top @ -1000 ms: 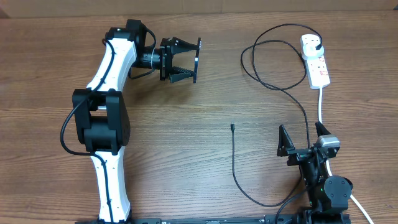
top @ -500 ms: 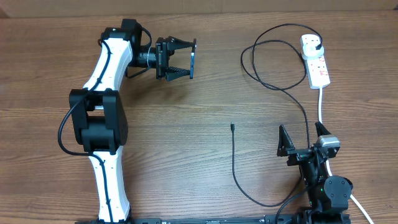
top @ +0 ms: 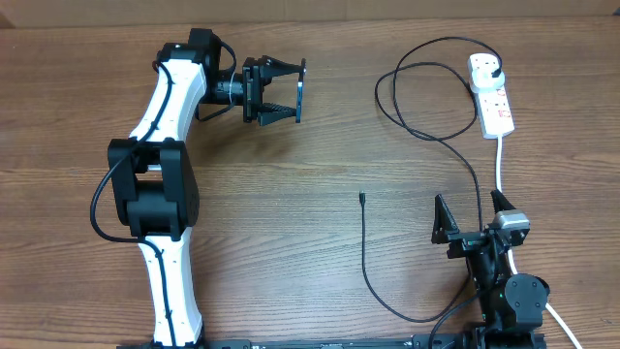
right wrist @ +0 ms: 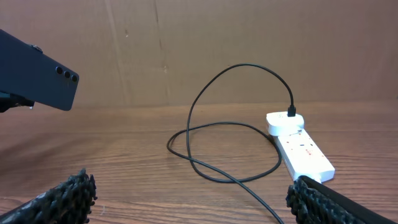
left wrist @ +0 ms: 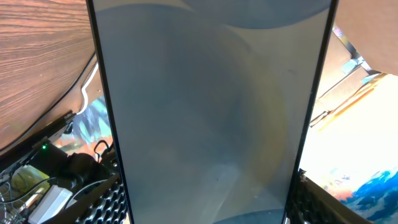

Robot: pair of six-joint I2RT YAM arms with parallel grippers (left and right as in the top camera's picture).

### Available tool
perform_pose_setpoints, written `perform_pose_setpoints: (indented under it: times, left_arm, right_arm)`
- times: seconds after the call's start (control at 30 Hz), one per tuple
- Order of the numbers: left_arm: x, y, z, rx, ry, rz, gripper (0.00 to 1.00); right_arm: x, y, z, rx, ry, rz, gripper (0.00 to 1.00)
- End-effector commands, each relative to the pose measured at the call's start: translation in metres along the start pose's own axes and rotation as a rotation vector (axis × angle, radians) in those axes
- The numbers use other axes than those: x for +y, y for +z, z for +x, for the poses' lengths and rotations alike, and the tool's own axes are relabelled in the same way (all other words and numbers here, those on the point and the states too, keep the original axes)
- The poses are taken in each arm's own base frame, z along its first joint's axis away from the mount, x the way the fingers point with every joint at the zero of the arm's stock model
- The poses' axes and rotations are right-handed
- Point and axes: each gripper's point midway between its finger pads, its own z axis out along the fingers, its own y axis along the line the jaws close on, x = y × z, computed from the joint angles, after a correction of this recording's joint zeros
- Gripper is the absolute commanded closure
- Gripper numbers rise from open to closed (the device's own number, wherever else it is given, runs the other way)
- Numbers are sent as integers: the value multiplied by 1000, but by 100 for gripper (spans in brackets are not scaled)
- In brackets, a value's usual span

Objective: Plug charger to phone and switch on socket
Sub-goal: 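Lift the phone with the left gripper and raise it upward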

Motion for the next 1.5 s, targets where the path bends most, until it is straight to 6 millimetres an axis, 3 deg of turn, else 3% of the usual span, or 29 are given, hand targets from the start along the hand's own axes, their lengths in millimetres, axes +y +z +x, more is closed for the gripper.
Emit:
perform_pose_setpoints:
  times: [0.0, 1.47]
  left_arm:
    - [-16, -3, 8, 37, 19, 49, 37]
    - [-11, -3, 0, -4, 61, 8, 36]
  right_arm:
    - [0, 0, 3, 1, 7, 3, 0]
    - [0, 0, 3, 1, 7, 3, 0]
